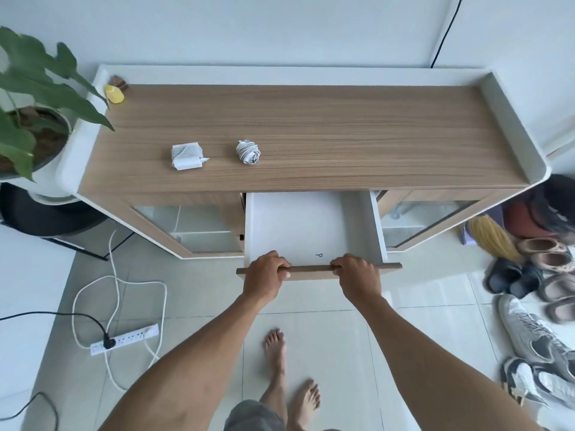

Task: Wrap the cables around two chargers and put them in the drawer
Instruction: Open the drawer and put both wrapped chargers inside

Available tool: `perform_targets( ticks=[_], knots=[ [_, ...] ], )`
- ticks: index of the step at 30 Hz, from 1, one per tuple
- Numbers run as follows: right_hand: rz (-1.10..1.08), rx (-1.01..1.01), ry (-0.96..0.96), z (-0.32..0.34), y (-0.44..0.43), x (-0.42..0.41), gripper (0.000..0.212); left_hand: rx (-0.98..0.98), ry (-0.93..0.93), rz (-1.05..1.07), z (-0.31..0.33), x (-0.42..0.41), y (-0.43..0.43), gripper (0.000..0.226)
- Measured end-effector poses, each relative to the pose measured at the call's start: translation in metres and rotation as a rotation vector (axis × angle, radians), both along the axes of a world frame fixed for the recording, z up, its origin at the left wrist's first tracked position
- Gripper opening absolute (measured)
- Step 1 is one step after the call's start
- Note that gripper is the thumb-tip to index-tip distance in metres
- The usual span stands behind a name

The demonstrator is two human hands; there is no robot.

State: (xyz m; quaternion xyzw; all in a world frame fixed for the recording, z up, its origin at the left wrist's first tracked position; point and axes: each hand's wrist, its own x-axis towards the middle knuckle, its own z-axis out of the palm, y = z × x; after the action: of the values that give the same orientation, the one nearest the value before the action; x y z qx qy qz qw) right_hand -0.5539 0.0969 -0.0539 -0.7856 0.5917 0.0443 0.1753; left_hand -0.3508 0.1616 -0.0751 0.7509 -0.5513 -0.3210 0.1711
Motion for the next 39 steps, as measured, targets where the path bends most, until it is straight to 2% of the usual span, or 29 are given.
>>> perform_targets(
  ticks=[3, 8, 13, 20, 26, 33, 39],
  knots=[
    [-0.025, -0.009, -0.026, -0.001, 0.010, -0.002, 0.028, 0.010, 0.003, 0.049, 0.003, -0.005, 0.006, 0.017],
    [-0.052, 0.092, -0.052, 0.001, 0.015, -0.006, 0.028, 0.047, -0.009, 0.040, 0.005, -0.010, 0.016, 0.016],
    [-0.025, 0.073, -0.039, 0.000, 0.034, -0.015, 0.030, 0.048, -0.020, 0.062, 0.007, -0.020, 0.033, 0.017],
    [-0.100, 0.181, -0.166, 0.024, 0.032, -0.003, 0.030, 0.046, -0.045, 0.078, 0.037, -0.027, 0.028, 0.019],
    [-0.036, 0.158, -0.194, 0.048, 0.015, 0.015, 0.028, -0.044, -0.088, 0.087, 0.072, -0.022, 0.011, 0.019],
    [0.043, 0.098, -0.242, 0.078, -0.023, 0.065, 0.028, -0.107, -0.126, 0.160, 0.103, 0.025, -0.011, 0.019],
    [0.036, 0.116, -0.323, 0.082, -0.076, 0.127, 0.021, -0.168, -0.203, 0.238, 0.105, 0.098, -0.050, 0.012]
  ],
)
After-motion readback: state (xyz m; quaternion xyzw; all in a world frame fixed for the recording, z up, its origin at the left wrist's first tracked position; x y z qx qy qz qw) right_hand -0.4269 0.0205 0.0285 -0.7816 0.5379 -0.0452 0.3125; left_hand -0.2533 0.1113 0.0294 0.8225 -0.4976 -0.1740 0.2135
